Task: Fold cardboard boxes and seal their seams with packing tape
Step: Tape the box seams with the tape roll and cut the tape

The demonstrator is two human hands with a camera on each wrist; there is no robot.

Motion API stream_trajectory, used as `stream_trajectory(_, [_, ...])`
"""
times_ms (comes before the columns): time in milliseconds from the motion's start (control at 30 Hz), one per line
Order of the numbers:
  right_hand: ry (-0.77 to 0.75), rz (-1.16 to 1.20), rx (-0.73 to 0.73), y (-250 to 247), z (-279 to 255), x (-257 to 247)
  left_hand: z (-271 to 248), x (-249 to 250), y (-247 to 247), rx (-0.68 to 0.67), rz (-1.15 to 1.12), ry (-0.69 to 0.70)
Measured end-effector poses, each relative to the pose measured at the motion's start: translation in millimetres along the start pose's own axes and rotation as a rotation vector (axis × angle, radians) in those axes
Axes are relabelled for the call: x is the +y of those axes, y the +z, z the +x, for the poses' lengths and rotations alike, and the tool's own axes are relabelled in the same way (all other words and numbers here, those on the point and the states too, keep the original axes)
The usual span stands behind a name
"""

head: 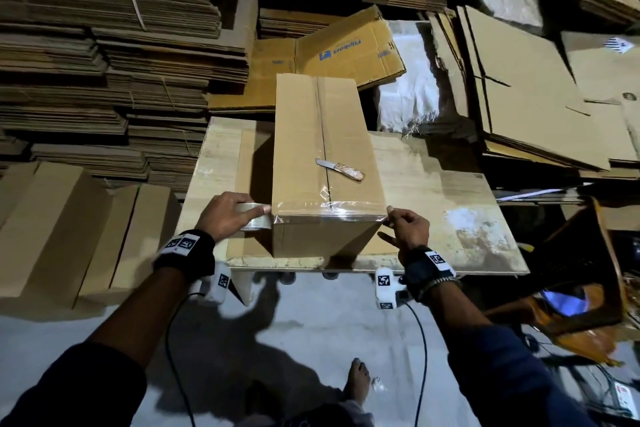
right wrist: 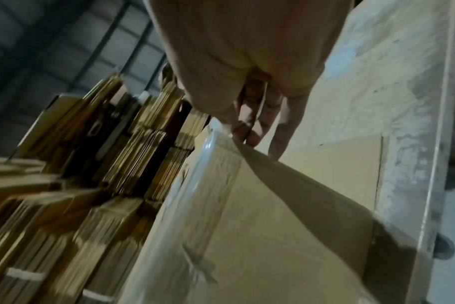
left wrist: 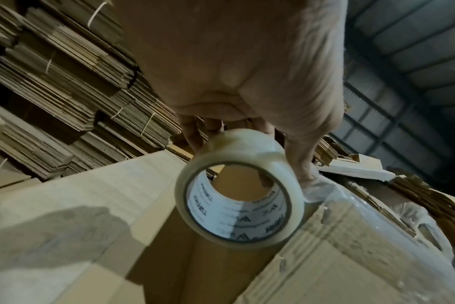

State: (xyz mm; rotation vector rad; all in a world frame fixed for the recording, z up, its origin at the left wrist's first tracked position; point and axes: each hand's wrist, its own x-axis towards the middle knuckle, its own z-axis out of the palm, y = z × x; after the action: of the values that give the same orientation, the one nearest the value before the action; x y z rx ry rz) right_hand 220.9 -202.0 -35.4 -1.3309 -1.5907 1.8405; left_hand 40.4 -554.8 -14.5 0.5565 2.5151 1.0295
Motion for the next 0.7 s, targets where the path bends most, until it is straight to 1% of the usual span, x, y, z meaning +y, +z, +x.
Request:
stream_trajectory(67, [-0.047, -0.082, 0.086, 9, -3, 6, -1, -3, 5, 0.025, -0.039, 0.005])
stream_trajectory(133, [-0.054, -0.147, 0.131, 15, -5, 7, 0, -3, 8, 0.027, -0.065, 0.001])
stream_trajectory(200, [0.021, -0.210, 0.075, 13, -2, 5, -1, -3, 9, 0.016, -0.073, -0.002])
stream_trajectory(267, [0.158, -0.352, -0.063, 4, 0, 0, 1, -4, 9, -0.002, -0.089, -0.009])
stream_trajectory(300, [0.200, -0.430, -0.095, -4, 2, -4, 3, -5, 9, -0.014, -0.103, -0.015])
stream_trajectory(333, [0.177, -0.503, -0.079, -8, 4, -8, 5, -7, 10, -0.025, -0.120, -0.015])
stream_trajectory(367, [0.069, -0.595, -0.012, -10, 5, -12, 6, -10, 10, -0.031, -0.130, -0.016])
stream_trajectory(433, [-0.258, -0.721, 0.167, -1, -5, -27, 9, -13, 12, -0.038, -0.139, -0.013])
stream_trajectory(467, [-0.419, -0.722, 0.226, 12, -16, -34, 11, -13, 13, -0.046, -0.155, -0.014])
stream_trajectory(500, [-0.568, -0.716, 0.245, 28, -30, -42, 12, -13, 14, -0.055, -0.181, -0.019])
stream_trajectory(533, [-0.704, -0.723, 0.214, 46, -42, -45, 12, -14, 14, -0.062, -0.200, -0.027])
stream_trajectory(567, [-0.837, -0.735, 0.135, 65, -55, -46, 12, -14, 13, -0.069, -0.207, -0.030])
stream_trajectory(633, [-1.061, -0.800, -0.106, 103, -72, -38, 13, -17, 13, -0.066, -0.207, -0.021])
stream_trajectory(700, [-1.174, -0.966, -0.355, 138, -82, -20, 16, -21, 14, -0.058, -0.207, -0.025])
